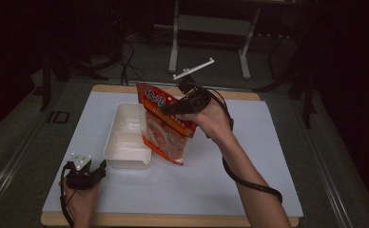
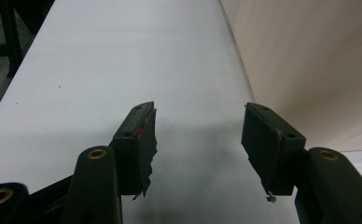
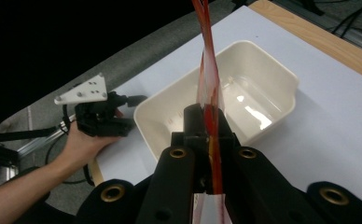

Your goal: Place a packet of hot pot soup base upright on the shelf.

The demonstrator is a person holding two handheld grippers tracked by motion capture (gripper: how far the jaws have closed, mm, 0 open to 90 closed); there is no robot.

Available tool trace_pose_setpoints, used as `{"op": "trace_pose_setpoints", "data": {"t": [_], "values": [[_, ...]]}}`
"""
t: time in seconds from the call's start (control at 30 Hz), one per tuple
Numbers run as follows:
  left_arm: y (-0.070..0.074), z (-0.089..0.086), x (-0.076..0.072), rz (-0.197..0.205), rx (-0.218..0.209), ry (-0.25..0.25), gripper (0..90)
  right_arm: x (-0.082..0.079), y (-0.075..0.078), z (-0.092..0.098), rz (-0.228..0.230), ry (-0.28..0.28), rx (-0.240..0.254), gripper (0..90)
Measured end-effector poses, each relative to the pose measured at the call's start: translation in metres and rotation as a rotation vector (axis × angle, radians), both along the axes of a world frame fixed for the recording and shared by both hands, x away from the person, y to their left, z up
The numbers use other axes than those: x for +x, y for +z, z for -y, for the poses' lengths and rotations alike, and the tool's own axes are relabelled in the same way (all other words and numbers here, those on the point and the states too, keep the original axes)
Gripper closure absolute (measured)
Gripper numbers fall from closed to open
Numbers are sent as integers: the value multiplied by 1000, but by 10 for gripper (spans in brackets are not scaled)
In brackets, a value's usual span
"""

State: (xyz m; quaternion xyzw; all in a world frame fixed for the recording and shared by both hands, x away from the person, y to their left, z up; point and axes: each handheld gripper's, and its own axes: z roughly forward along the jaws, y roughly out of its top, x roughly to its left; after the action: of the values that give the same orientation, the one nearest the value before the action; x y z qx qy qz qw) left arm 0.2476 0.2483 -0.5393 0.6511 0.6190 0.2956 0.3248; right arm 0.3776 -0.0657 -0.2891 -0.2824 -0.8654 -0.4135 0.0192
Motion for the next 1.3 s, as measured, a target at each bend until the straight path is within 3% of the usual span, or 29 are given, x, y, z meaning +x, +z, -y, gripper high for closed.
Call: {"op": "trace_pose_setpoints", "data": {"t": [0.73, 0.97, 1.3], "values": [[0, 1, 0, 6, 3, -5, 449, 15, 3, -50, -91, 38, 4, 900], [0, 0, 0, 6, 2, -4, 449, 17, 0, -69, -91, 50, -2, 900], [0, 0, 0, 5, 2, -3, 449, 23, -6, -85, -123, 22, 53, 900]]}}
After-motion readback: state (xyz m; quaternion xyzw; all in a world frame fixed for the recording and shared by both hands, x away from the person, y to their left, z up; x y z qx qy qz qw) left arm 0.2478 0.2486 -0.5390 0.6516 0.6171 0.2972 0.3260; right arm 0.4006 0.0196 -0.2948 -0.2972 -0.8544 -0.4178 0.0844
